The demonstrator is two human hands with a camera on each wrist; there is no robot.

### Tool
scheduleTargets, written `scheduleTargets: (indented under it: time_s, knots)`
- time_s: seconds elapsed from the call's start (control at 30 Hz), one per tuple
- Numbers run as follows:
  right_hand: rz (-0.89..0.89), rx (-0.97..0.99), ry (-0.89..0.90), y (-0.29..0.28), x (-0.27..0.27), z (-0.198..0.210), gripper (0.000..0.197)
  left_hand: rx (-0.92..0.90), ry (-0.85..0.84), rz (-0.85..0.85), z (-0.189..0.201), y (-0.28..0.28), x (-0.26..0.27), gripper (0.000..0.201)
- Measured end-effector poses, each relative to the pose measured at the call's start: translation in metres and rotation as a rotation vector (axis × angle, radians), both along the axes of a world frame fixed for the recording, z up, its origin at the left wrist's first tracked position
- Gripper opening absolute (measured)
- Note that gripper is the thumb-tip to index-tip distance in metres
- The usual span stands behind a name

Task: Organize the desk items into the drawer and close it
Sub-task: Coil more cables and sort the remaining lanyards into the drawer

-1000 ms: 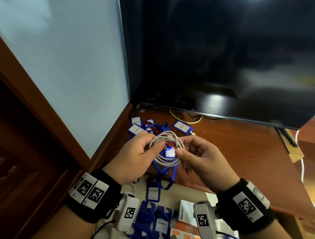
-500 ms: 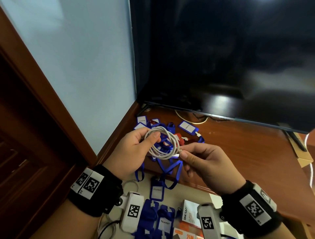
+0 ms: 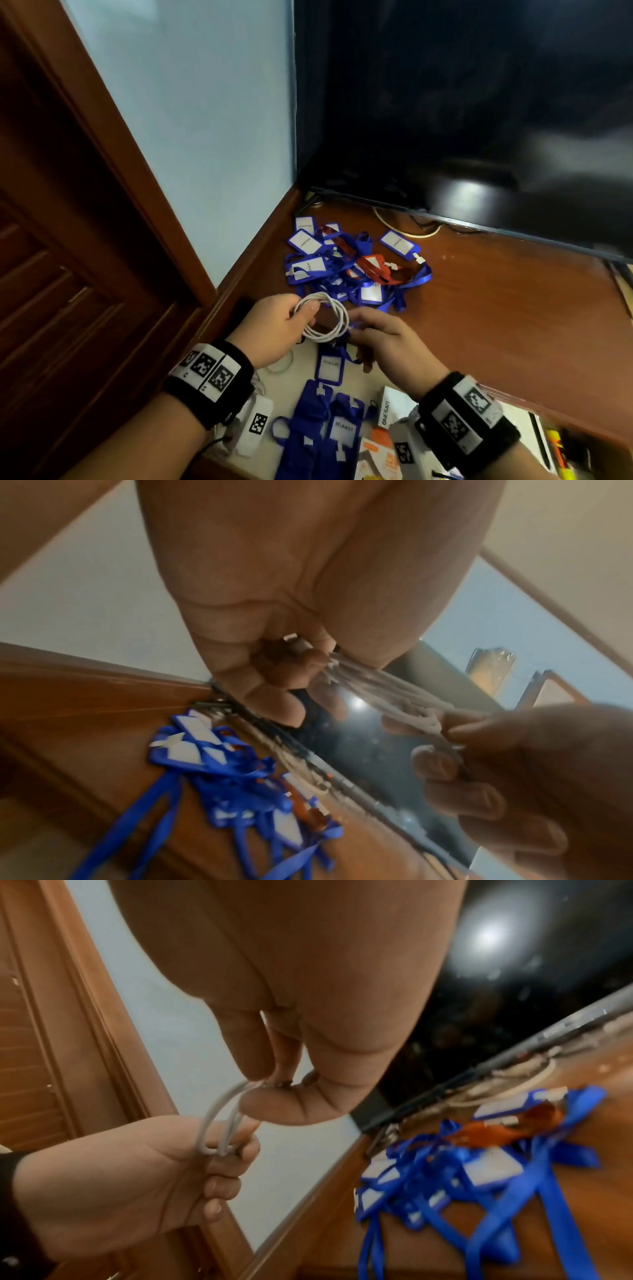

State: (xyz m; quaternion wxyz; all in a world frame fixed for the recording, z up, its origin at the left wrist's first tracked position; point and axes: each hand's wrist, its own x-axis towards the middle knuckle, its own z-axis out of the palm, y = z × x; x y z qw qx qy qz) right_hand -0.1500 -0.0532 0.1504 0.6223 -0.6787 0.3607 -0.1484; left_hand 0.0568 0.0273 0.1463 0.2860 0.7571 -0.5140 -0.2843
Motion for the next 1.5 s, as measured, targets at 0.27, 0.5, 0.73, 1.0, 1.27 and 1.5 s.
scheduleTargets:
  time_s: [0.27,0.5,0.73,1.0,1.27,1.5]
  knots:
    - [0.069,-0.137,0.243,0.026,0.044,-0.072,0.024,0.197,-0.099,0.093,-0.067,0.044,0.032,0.046]
    - [0.065,0.145,0.348,0.032,0.079,-0.132,0.021,0.355,0.171,0.228,-0.106,0.064,0.052,0.031]
    - [-0.063,0.307,0.37,0.03,0.112,-0.19,0.011,0.481,0.18,0.25,-0.128,0.068,0.065,0.041]
    - [-0.178,0.37,0.493,0.008,0.134,-0.232,0.011,0.505,0.228,0.276,-0.139,0.089,0.08,0.047]
    - [-0.032,0.217,0.694,-0.002,0.16,-0.249,0.023,0.541,0.205,0.241,-0.141,0.105,0.077,0.042]
    - [-0.003,0.11,0.712,0.008,0.175,-0.274,0.027,0.437,0.122,0.3,-0.134,0.105,0.08,0.024]
